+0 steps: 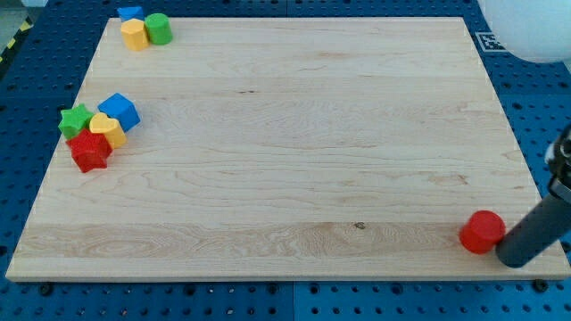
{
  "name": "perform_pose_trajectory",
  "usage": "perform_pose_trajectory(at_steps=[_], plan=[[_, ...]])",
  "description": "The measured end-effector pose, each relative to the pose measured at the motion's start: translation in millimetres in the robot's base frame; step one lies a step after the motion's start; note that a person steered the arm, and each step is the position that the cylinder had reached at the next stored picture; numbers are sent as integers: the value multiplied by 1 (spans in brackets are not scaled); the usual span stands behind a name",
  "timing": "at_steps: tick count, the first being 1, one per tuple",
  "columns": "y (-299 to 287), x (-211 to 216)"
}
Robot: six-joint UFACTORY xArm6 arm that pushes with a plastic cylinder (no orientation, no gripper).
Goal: Push the red circle towards top center
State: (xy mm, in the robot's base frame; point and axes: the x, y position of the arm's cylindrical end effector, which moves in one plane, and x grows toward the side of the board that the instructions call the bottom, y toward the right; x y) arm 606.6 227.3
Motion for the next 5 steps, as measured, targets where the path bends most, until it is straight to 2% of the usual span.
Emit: perform_pose_trajectory(at_steps=[5], plan=[[-153,-134]])
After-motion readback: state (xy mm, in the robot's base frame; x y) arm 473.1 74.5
